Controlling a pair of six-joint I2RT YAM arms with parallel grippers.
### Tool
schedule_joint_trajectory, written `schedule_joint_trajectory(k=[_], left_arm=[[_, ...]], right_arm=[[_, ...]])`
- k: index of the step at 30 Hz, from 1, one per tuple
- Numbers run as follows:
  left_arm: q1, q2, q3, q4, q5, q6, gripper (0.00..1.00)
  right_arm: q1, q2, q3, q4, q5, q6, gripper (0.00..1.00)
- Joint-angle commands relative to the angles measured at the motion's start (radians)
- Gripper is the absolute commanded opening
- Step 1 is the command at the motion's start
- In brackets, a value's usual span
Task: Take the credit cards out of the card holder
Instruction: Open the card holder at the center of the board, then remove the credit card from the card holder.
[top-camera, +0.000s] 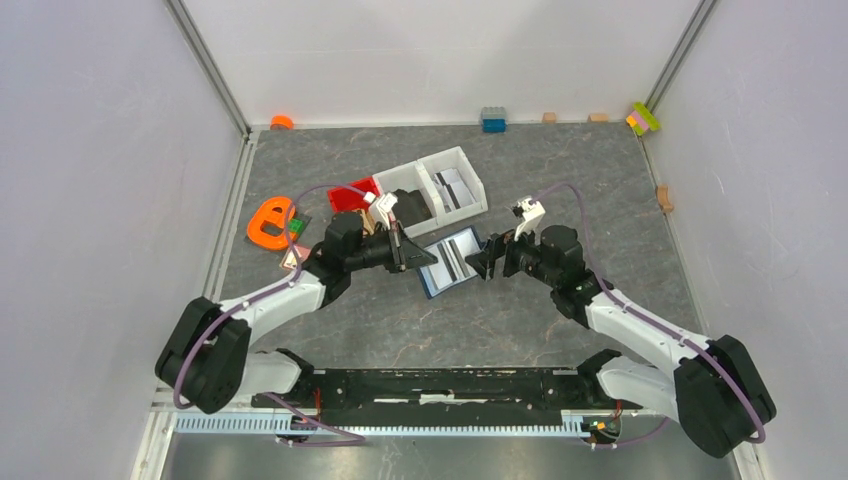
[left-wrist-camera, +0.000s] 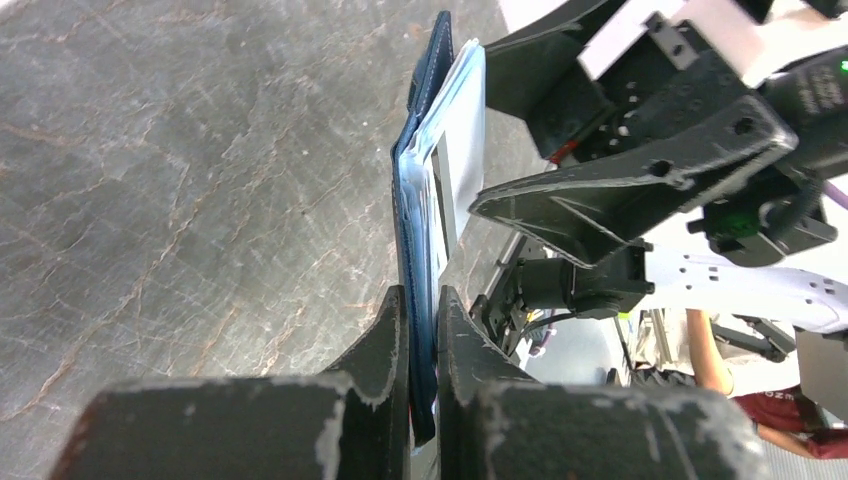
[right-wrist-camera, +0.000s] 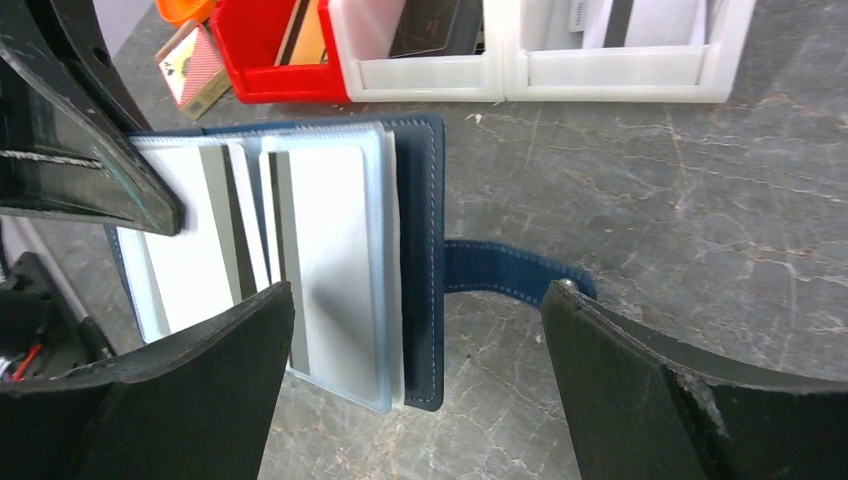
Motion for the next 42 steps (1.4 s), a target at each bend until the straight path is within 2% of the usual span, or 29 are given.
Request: schedule_joint_trajectory(k=[1,7,12,18,25,31,35,40,42], left_arm=[[0.006,-0.090,-0.023,0.127,0.011,-0.021,0.02],[0.016,-0.161,-0.052,0.095,-0.065,-0.005,0.02],[0.022,-0.186,-0.068,0.115,-0.074,-0.011,0.02],[0.022,-0.182,-0.083,0.175,-0.036,-0.032,0.02],[0.022,-0.149,-0.079,0.202,-0.006,-0.044,0.02],[0.023,-0.135,-0.075,0.204,0.003,-0.048,0.02],[0.022,-0.133,-0.075,0.200,-0.005,-0.047,0.02],[0.022,-0.137,-0.059,0.117,-0.057,-0.020,0.03],[0.023,-0.143,-0.044,0.029,-0.124,0.009,0.11]], right_arm=[[-0.021,-0.026,-0.019,0.100,-0.100,0.047,0.98],[-0.033,-0.057,-0.034,0.088,-0.068,0.057,0.98],[-0.034,-0.018,-0.046,0.182,-0.197,0.099,0.98],[-0.034,0.014,-0.087,0.383,-0.360,0.167,0.97],[-0.034,-0.010,-0.119,0.457,-0.364,0.184,0.71],[-0.035,-0.015,-0.119,0.447,-0.345,0.177,0.54],[-0.035,-0.012,-0.118,0.444,-0.344,0.178,0.34],[-0.035,0.005,-0.116,0.461,-0.367,0.194,0.12],[-0.036,0.012,-0.118,0.473,-0.376,0.205,0.04]])
